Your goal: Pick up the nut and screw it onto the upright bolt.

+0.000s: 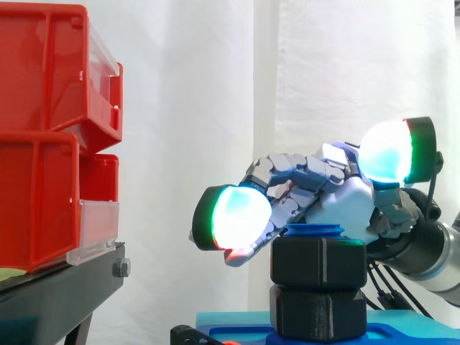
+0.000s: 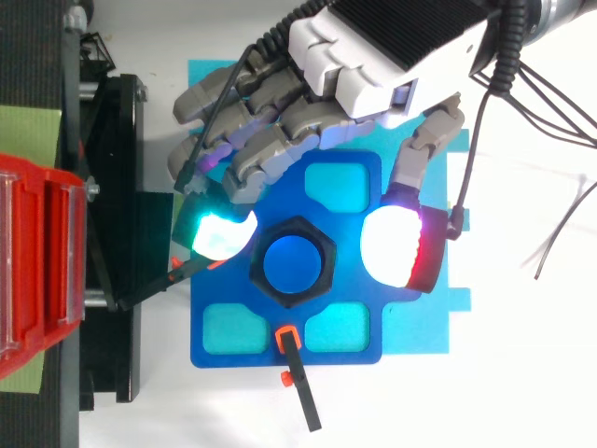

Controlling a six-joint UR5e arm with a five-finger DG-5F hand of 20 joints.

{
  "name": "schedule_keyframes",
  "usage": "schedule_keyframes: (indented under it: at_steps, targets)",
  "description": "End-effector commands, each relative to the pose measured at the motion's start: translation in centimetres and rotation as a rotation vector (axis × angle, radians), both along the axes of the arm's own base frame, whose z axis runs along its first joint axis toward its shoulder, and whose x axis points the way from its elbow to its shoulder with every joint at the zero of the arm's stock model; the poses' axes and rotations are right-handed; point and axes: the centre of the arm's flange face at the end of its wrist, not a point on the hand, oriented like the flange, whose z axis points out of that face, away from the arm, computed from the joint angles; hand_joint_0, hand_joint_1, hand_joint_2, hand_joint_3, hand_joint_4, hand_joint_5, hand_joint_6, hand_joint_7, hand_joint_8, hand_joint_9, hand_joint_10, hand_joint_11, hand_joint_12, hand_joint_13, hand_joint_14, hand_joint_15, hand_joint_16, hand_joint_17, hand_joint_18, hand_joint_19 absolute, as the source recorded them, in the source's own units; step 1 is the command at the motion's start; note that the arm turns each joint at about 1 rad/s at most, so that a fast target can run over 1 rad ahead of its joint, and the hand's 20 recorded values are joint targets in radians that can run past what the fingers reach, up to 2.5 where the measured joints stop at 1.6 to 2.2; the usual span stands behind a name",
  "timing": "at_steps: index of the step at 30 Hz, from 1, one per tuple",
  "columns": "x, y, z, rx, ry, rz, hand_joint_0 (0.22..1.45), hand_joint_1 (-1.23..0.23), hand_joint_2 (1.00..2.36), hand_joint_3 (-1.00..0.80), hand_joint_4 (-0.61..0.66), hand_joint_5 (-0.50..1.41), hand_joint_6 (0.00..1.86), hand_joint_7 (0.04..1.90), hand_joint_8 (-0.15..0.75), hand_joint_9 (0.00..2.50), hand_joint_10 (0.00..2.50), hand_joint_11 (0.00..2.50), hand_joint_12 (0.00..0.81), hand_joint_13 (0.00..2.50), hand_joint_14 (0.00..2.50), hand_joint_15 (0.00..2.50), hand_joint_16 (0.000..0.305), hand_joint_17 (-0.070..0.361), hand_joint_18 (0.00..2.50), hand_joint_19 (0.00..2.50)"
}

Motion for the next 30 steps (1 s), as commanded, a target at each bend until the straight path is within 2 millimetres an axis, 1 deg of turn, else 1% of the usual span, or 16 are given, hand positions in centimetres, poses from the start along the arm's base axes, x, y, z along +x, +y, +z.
schedule_keyframes:
  at_steps: [1, 8, 15, 21, 23, 24, 26, 30]
  targets:
    - [-0.03, 0.34, -0.32, 0.004, 0.002, -0.005, 0.44, -0.14, 1.00, -0.50, 0.19, -0.17, 0.50, 0.67, 0.237, 0.63, 0.00, 0.00, 0.331, 0.41, 0.00, 0.00, 0.040, 0.090, 0.22, 0.06]
    - [0.04, 0.69, -0.37, 0.003, 0.005, -0.003, 0.44, -0.14, 1.00, -0.50, 0.20, -0.17, 0.50, 0.69, 0.245, 0.63, 0.00, 0.00, 0.331, 0.42, 0.00, 0.00, 0.040, 0.089, 0.22, 0.06]
    - [0.00, 0.83, -0.65, -0.001, 0.015, -0.005, 0.44, -0.15, 1.00, -0.50, 0.22, -0.15, 0.50, 0.78, 0.255, 0.64, 0.00, 0.00, 0.330, 0.42, 0.00, 0.00, 0.039, 0.088, 0.22, 0.06]
    - [-0.12, 0.97, -0.83, -0.002, 0.020, -0.004, 0.44, -0.15, 1.00, -0.50, 0.25, -0.13, 0.50, 0.90, 0.264, 0.67, 0.00, 0.00, 0.329, 0.43, 0.00, 0.00, 0.039, 0.087, 0.23, 0.06]
    - [-0.26, 0.98, -1.12, -0.002, 0.022, -0.004, 0.45, -0.16, 1.00, -0.50, 0.26, -0.12, 0.50, 0.98, 0.268, 0.67, 0.00, 0.00, 0.329, 0.44, 0.00, 0.00, 0.039, 0.087, 0.24, 0.06]
    - [-0.33, 0.74, -1.16, -0.002, 0.020, -0.007, 0.45, -0.16, 1.00, -0.50, 0.26, -0.12, 0.50, 0.99, 0.268, 0.67, 0.00, 0.00, 0.329, 0.44, 0.00, 0.00, 0.039, 0.087, 0.24, 0.06]
    - [-0.40, 0.52, -1.16, -0.002, 0.021, -0.007, 0.45, -0.16, 1.00, -0.50, 0.26, -0.11, 0.50, 1.08, 0.271, 0.68, 0.00, 0.00, 0.330, 0.45, 0.00, 0.00, 0.039, 0.087, 0.25, 0.07]
    - [-0.51, 0.06, -1.16, -0.001, 0.022, -0.009, 0.45, -0.16, 1.00, -0.50, 0.26, -0.09, 0.50, 1.17, 0.277, 0.70, 0.00, 0.00, 0.333, 0.47, 0.00, 0.00, 0.038, 0.086, 0.26, 0.07]
